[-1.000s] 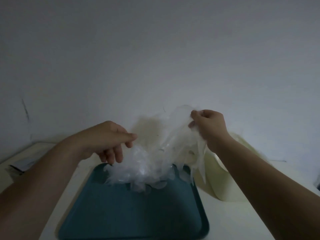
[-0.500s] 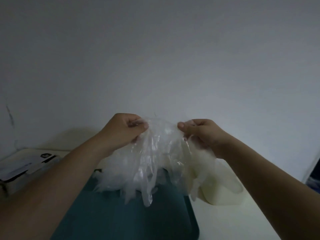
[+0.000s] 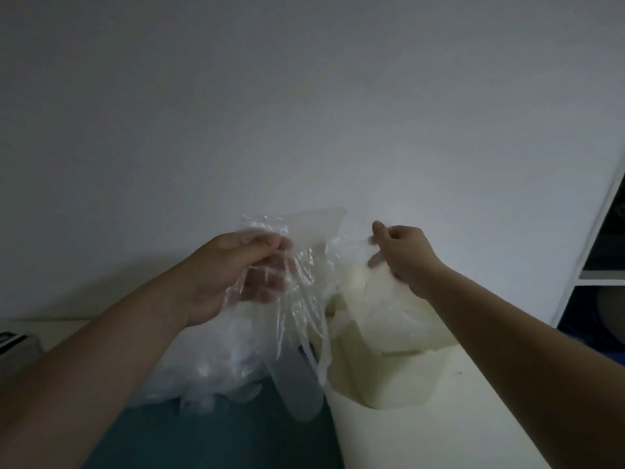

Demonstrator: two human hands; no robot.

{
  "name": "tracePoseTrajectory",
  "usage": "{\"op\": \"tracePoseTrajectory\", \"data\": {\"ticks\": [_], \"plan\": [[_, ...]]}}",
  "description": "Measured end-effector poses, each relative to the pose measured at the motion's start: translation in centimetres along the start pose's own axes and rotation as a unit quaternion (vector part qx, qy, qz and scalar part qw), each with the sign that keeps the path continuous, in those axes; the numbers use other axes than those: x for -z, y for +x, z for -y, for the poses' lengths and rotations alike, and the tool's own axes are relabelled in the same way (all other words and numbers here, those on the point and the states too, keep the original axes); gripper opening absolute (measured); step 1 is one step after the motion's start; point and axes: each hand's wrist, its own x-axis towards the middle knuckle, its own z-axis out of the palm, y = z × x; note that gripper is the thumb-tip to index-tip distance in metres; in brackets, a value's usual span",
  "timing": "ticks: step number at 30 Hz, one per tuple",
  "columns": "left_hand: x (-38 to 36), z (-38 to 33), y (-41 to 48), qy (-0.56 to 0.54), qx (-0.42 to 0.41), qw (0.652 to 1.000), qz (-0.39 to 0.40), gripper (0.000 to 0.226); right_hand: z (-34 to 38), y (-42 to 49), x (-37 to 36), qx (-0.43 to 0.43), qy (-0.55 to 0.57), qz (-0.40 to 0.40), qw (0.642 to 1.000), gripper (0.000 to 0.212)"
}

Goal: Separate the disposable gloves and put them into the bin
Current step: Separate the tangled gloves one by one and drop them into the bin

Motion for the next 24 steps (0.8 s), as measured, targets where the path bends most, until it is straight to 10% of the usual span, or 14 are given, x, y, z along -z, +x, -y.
{"op": "tracePoseTrajectory", "data": {"ticks": [7, 11, 20, 24], "plan": [[-5.0, 0.7, 4.3, -0.036, 0.02, 0.999, 0.015, 0.02, -4.2, 4.0, 2.1, -0.042, -0.239, 0.034, 0.97, 0.052], [-8.3, 1.7, 7.9, -0.027, 0.046, 0.998, 0.021, 0.017, -5.9, 4.2, 1.5, -0.001, -0.344, 0.045, 0.938, 0.023], [-14.6, 5.8, 16.1, 0.12, 0.121, 0.984, -0.042, 0.023, -4.0, 3.2, 7.8, 0.09, -0.321, -0.092, 0.938, 0.037], [-16.7, 6.6, 17.3, 0.2, 0.147, 0.966, -0.07, 0.006, -0.7, -0.8, 7.7, 0.138, -0.337, 0.029, 0.931, 0.035]]}}
